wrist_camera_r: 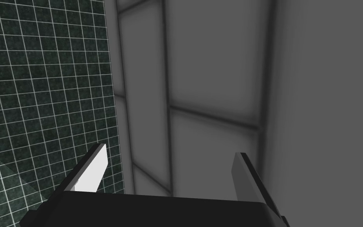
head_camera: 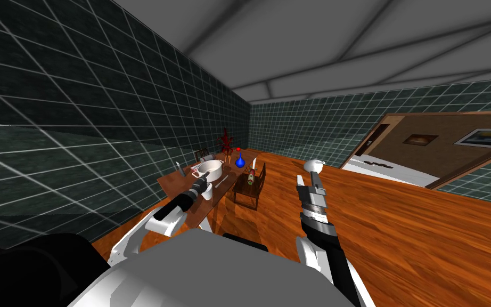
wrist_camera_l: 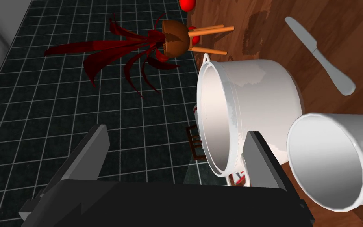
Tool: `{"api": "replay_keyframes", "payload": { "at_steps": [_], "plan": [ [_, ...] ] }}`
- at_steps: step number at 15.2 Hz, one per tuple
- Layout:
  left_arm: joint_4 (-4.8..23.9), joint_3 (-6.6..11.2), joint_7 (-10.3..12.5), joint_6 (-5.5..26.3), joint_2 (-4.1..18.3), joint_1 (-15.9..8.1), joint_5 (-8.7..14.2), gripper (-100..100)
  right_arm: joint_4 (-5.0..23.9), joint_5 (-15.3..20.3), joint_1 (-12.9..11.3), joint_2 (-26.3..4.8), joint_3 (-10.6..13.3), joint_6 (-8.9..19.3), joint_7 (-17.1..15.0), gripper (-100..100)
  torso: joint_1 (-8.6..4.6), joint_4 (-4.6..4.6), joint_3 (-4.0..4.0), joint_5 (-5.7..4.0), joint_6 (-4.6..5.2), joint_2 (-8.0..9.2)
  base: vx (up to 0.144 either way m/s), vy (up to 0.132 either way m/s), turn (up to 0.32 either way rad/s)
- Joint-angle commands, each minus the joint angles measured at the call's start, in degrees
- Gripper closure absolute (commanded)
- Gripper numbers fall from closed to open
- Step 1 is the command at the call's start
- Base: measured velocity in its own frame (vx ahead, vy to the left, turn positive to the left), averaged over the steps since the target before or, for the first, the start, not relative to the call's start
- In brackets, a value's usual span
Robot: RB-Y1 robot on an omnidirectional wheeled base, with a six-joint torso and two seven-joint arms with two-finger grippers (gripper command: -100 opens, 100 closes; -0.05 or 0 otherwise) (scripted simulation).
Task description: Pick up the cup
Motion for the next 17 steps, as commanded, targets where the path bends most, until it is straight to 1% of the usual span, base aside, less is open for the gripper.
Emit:
{"api": "replay_keyframes", "payload": {
  "at_steps": [1,2,3,4,6,7,9,10,12,13,14,16,17],
  "plan": [
    [0.36,0.46,0.30,2.86,0.72,-0.27,1.06,-100,0.00,0.00,0.00,0.00,0.00,0.00,0.00,0,0.00,0.00,0.00,0.00,0.00,0.00,0.054,-0.012,0.011],
    [0.36,0.46,0.30,3.96,0.72,-0.27,1.06,-100,0.00,0.00,0.00,0.00,0.00,0.00,0.00,0,0.00,0.00,-0.01,0.00,0.01,-0.02,0.046,-0.009,0.003],
    [0.36,0.46,0.30,4.04,0.72,-0.27,1.06,-100,0.00,0.00,0.00,0.00,0.00,0.00,0.00,0,0.01,0.00,-0.01,0.00,0.01,-0.02,0.027,-0.006,0.000],
    [0.70,1.05,0.64,6.16,1.63,-0.13,2.51,-100,0.00,0.00,0.00,0.00,0.00,0.00,0.00,0,0.01,0.00,0.01,0.00,0.01,0.02,0.036,-0.009,0.004],
    [0.70,1.05,0.64,7.79,1.63,-0.13,2.51,-100,0.00,0.00,0.00,0.00,0.00,0.00,0.00,0,-0.01,0.00,0.01,0.00,0.00,0.01,0.043,-0.016,0.007],
    [1.04,1.64,0.98,9.46,2.51,0.00,3.97,-100,0.00,0.00,0.00,0.00,0.00,0.00,0.00,0,-0.01,0.01,0.01,-0.01,0.00,0.02,0.057,-0.011,0.008],
    [1.04,1.64,0.98,11.56,2.51,0.00,3.97,-100,0.00,0.00,0.00,0.00,0.00,0.00,0.00,0,0.01,-0.01,-0.03,0.00,0.01,-0.06,0.059,-0.008,0.006],
    [1.38,2.23,1.32,13.18,3.35,0.14,5.42,-100,0.00,0.00,0.00,0.00,0.00,0.00,0.00,0,0.02,-0.01,-0.03,0.00,0.00,-0.04,0.058,-0.012,0.005],
    [1.38,2.23,1.32,15.31,3.35,0.14,5.42,-100,0.00,0.00,0.00,0.00,0.00,0.00,0.00,0,0.00,-0.01,-0.03,0.00,0.00,-0.05,0.051,-0.014,0.008],
    [1.38,2.23,1.32,15.33,3.35,0.14,5.42,-100,0.00,0.00,0.00,0.00,0.00,0.00,0.00,0,0.00,-0.01,-0.01,0.00,0.00,-0.02,0.024,-0.005,0.001],
    [1.73,2.82,1.66,17.10,4.16,0.27,6.87,-100,0.00,0.00,0.00,0.00,0.00,0.00,0.00,0,0.02,0.01,0.01,0.00,0.01,0.03,0.035,-0.007,0.004],
    [1.73,2.82,1.66,19.08,4.16,0.27,6.87,-100,0.00,0.00,0.00,0.00,0.00,0.00,0.00,0,0.01,0.00,0.01,0.00,0.00,0.01,0.049,-0.010,0.006],
    [2.06,3.42,2.00,20.40,4.93,0.40,8.31,-100,0.00,0.00,0.00,0.00,0.00,0.00,0.00,0,0.01,0.00,0.00,0.00,0.01,0.00,0.058,-0.006,0.006]
  ]
}}
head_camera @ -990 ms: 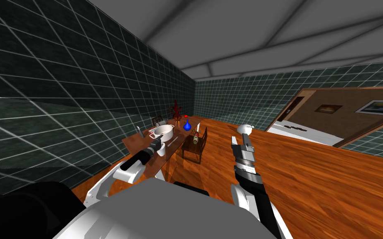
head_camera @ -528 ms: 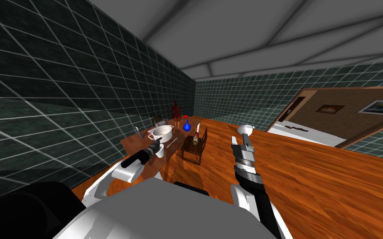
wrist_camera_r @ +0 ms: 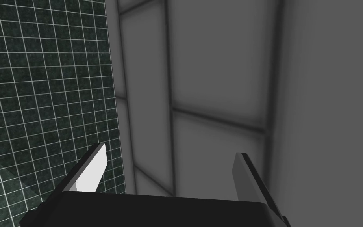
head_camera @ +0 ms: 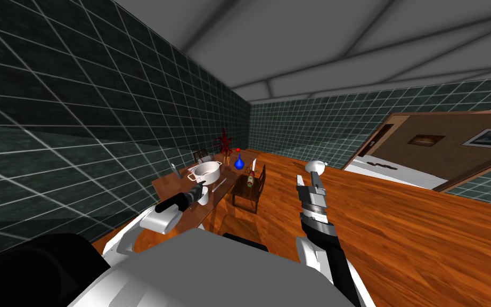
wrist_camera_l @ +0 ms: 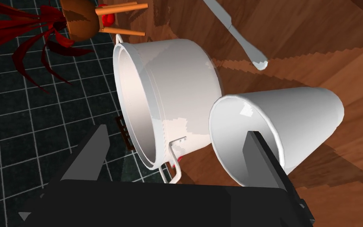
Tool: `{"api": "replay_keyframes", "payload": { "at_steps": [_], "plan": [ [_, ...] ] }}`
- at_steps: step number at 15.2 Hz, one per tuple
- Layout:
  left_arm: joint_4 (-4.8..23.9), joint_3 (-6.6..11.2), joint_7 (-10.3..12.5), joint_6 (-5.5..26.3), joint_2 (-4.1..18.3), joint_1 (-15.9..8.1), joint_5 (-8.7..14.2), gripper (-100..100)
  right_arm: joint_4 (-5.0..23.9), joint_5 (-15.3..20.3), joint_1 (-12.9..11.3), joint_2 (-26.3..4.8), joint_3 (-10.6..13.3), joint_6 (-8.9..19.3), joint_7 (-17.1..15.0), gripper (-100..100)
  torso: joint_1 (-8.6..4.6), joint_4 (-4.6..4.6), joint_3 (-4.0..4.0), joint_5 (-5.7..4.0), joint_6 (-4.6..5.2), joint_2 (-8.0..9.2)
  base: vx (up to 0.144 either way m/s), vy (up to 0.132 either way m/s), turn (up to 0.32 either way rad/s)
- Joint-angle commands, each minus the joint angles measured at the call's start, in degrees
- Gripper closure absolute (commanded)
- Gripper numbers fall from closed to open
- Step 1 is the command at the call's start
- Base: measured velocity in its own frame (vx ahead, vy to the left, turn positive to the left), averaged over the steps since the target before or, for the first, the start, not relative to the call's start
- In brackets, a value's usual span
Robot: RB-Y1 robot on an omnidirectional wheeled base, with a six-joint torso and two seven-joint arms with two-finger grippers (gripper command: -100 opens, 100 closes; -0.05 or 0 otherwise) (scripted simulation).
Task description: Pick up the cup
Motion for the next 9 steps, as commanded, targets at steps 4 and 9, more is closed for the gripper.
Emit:
{"api": "replay_keyframes", "payload": {
  "at_steps": [4,9],
  "plan": [
    [0.34,1.20,0.64,5.95,1.52,0.39,2.69,-100,0.00,0.00,0.00,0.00,0.00,0.00,0.00,0,0.00,0.00,0.02,0.00,0.01,0.04,0.047,-0.007,0.004],
    [0.67,1.79,0.97,11.43,2.22,0.51,4.08,-100,0.00,0.00,0.00,0.00,0.00,0.00,0.00,0,0.01,0.00,-0.01,0.00,0.00,-0.02,0.052,-0.005,0.006]
  ]
}}
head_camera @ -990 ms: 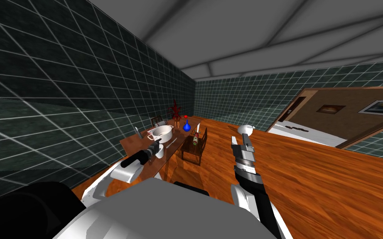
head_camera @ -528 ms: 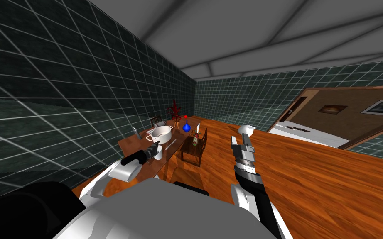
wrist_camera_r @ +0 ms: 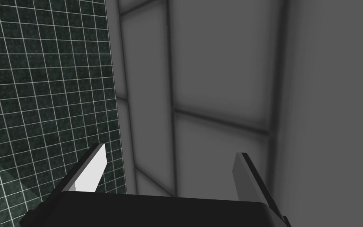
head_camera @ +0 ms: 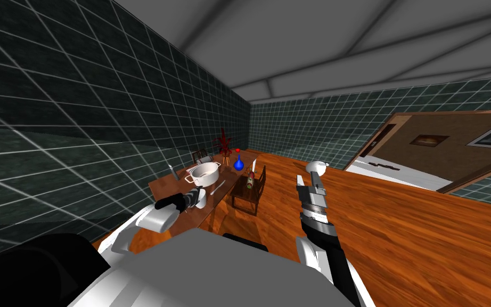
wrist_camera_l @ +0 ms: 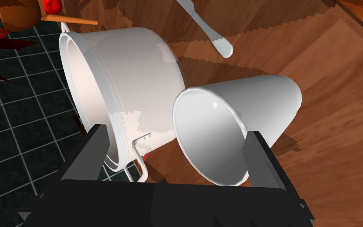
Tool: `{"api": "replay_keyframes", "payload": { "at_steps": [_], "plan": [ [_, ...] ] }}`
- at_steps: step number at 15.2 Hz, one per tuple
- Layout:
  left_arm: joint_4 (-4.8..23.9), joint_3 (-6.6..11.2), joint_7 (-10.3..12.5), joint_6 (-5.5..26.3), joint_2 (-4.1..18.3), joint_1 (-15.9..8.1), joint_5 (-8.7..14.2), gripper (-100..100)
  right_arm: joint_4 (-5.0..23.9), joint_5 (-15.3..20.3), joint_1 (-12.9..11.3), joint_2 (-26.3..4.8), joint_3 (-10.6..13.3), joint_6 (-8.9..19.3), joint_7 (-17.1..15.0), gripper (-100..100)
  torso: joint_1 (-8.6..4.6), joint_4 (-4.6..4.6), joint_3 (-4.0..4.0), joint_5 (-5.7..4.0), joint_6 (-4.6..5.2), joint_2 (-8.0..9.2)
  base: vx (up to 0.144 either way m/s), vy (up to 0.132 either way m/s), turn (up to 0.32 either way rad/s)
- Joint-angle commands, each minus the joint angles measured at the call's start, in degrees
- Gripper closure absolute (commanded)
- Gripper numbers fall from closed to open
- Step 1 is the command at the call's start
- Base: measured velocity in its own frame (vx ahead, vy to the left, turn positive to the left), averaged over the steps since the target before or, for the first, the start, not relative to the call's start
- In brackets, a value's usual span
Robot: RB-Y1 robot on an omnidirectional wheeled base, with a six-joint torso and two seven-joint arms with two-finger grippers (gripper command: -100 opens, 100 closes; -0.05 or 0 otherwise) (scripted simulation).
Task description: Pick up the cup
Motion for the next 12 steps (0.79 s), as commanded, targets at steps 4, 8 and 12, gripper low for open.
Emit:
{"api": "replay_keyframes", "payload": {
  "at_steps": [4,8,12],
  "plan": [
    [1.03,1.26,0.57,6.25,1.52,0.33,3.08,-100,0.00,0.00,0.00,0.00,0.00,0.00,0.00,0,0.01,0.00,-0.01,0.00,0.00,-0.01,0.058,-0.005,0.005],
    [1.34,1.82,0.87,10.70,2.12,0.43,4.35,-100,0.00,0.00,0.00,0.00,0.00,0.00,0.00,0,0.00,0.00,0.00,0.00,0.00,0.00,0.056,-0.003,0.005],
    [1.64,2.37,1.15,14.66,2.69,0.52,5.58,-100,0.00,0.00,0.00,0.00,0.00,0.00,0.00,0,0.02,0.00,-0.01,0.00,0.00,-0.02,0.051,0.000,0.003]
  ]
}}
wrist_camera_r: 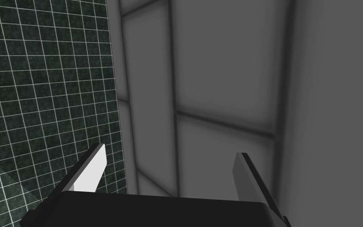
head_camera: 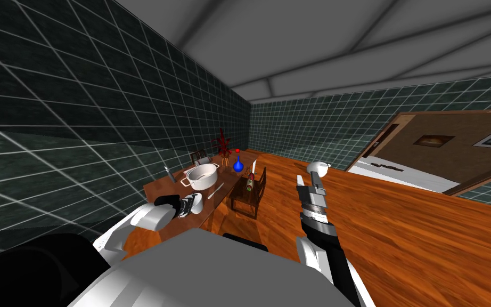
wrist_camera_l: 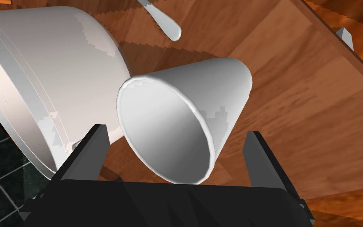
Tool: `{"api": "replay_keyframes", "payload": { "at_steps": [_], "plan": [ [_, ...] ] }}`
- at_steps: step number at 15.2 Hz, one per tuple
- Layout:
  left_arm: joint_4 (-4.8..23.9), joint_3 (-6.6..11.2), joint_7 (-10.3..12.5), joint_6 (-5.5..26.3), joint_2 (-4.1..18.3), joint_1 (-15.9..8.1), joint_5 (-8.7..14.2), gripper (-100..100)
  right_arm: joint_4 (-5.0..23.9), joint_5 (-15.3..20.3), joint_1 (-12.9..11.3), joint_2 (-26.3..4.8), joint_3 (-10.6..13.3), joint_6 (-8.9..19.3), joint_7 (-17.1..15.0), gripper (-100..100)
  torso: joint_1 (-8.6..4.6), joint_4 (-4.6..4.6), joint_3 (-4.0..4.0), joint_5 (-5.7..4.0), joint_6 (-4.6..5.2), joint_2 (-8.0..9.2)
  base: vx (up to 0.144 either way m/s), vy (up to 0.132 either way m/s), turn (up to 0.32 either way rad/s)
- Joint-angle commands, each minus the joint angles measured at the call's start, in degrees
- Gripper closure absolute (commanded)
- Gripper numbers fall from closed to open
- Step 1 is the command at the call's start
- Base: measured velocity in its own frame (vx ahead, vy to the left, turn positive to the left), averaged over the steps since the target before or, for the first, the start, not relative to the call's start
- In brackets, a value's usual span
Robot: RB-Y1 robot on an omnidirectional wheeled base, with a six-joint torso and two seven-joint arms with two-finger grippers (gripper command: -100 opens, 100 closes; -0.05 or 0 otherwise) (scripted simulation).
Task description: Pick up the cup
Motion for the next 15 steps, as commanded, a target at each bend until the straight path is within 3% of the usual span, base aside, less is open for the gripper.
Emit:
{"api": "replay_keyframes", "payload": {
  "at_steps": [1,6,15],
  "plan": [
    [-0.01,0.54,0.47,2.86,0.50,0.12,1.16,-100,0.00,0.00,0.00,0.00,0.00,0.00,0.00,0,0.00,0.00,0.00,0.00,0.00,0.00,0.057,0.002,0.004],
    [0.27,1.04,0.73,7.45,1.00,0.20,2.27,-100,0.00,0.00,0.00,0.00,0.00,0.00,0.00,0,-0.02,0.00,-0.01,0.00,0.00,-0.02,0.052,0.000,0.004],
    [1.39,3.14,1.77,18.67,2.88,0.50,6.77,-100,0.00,0.00,0.00,0.00,0.00,0.00,0.00,0,0.02,-0.01,-0.04,0.01,0.00,-0.07,0.065,0.007,0.003]
  ]
}}
